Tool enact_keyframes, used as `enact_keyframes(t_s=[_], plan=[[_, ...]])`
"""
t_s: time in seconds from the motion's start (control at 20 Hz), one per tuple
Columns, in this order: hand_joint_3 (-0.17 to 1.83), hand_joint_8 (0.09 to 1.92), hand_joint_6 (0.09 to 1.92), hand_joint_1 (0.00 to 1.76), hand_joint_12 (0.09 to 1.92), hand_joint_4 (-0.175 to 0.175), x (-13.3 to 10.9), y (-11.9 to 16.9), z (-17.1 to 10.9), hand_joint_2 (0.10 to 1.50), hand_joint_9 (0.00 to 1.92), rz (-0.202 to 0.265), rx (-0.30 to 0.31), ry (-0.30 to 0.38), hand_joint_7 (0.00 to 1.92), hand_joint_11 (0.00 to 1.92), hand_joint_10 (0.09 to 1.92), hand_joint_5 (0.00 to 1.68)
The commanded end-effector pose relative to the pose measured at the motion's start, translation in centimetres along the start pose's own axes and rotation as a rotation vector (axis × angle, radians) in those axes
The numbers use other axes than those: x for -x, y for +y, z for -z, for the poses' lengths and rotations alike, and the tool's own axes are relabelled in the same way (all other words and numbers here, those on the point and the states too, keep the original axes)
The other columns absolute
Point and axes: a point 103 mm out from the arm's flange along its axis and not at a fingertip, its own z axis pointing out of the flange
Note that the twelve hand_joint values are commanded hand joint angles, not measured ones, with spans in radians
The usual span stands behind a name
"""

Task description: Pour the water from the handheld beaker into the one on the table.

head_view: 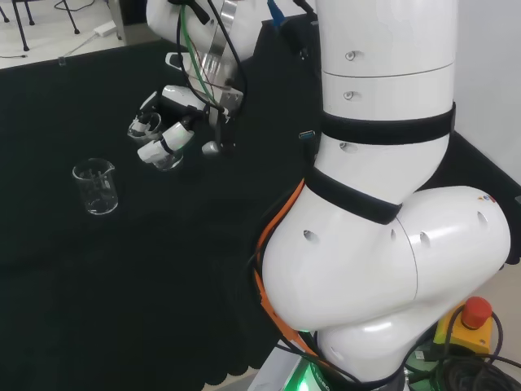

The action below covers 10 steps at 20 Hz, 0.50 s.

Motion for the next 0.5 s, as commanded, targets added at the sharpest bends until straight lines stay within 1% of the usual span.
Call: enact_keyframes(t_s=[0.05,0.3,0.5], plan=[[0.51,0.09,0.32,1.16,0.82,0.133,-0.9,-0.4,0.6,0.69,1.71,0.012,-0.024,-0.024,1.80,1.28,0.09,1.43],[0.51,0.09,0.32,1.16,0.82,0.135,-2.3,0.4,0.5,0.69,1.71,0.019,-0.080,-0.076,1.80,1.28,0.09,1.43],[0.51,0.09,0.32,1.16,0.82,0.136,-2.8,1.0,0.7,0.68,1.71,0.007,-0.138,-0.111,1.80,1.28,0.09,1.43]])
